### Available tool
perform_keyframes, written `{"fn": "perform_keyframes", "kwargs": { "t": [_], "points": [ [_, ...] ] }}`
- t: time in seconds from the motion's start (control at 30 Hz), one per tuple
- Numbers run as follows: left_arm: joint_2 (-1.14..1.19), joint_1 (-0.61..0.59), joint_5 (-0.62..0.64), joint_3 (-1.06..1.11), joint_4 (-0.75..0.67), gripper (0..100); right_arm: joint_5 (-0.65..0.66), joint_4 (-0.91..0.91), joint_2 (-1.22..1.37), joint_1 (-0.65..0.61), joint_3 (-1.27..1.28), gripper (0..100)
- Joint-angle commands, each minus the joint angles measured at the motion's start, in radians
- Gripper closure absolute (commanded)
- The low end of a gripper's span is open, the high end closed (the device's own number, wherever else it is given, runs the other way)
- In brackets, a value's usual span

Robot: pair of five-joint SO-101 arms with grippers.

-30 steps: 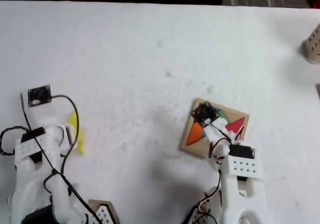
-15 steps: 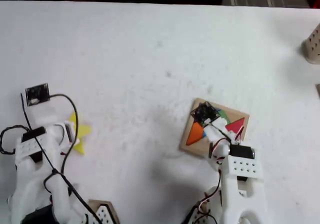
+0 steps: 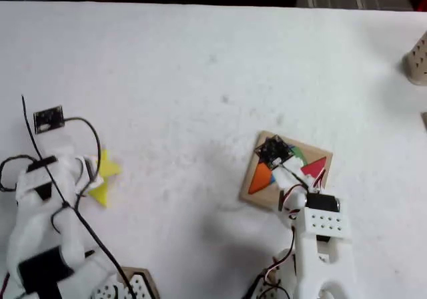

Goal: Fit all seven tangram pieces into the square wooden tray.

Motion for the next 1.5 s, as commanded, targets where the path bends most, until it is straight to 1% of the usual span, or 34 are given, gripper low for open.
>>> {"fn": "perform_keyframes", "kwargs": {
  "t": [0.0, 0.07, 0.13, 0.23, 0.33, 0.6, 0.67, 0.73, 0.87, 0.97, 1.27, 1.47],
  "points": [
    [0.070, -0.012, 0.017, -0.112, 0.012, 60, -0.005, 0.005, -0.001, -0.012, 0.009, 98.2],
    [0.050, -0.033, 0.018, -0.112, 0.005, 60, -0.005, 0.005, -0.001, -0.012, 0.009, 98.2],
    [0.012, -0.051, 0.054, -0.109, 0.003, 60, -0.005, 0.005, -0.001, -0.012, 0.009, 98.2],
    [-0.007, -0.036, 0.063, -0.091, 0.005, 59, -0.005, 0.005, -0.001, -0.012, 0.009, 98.2],
    [0.028, 0.027, 0.025, -0.069, -0.012, 60, -0.005, 0.005, -0.001, -0.012, 0.009, 98.2],
    [0.156, 0.030, 0.025, -0.176, 0.040, 60, -0.005, 0.005, -0.001, -0.012, 0.008, 98.2],
    [0.176, 0.036, 0.018, -0.195, 0.055, 63, -0.005, 0.005, -0.001, -0.012, 0.008, 98.2],
    [0.179, 0.070, 0.011, -0.195, 0.064, 67, -0.005, 0.005, -0.001, -0.012, 0.008, 98.2],
    [0.179, 0.090, -0.095, -0.195, 0.068, 75, -0.005, 0.005, -0.001, -0.012, 0.006, 98.2],
    [0.179, 0.105, -0.106, -0.195, 0.068, 80, -0.005, 0.005, -0.001, -0.012, 0.006, 98.2],
    [0.179, 0.105, -0.107, -0.195, 0.069, 86, -0.005, 0.005, -0.001, -0.012, 0.006, 98.2],
    [0.176, 0.114, -0.103, -0.203, 0.069, 86, -0.005, 0.005, -0.001, -0.012, 0.006, 98.2]
  ]
}}
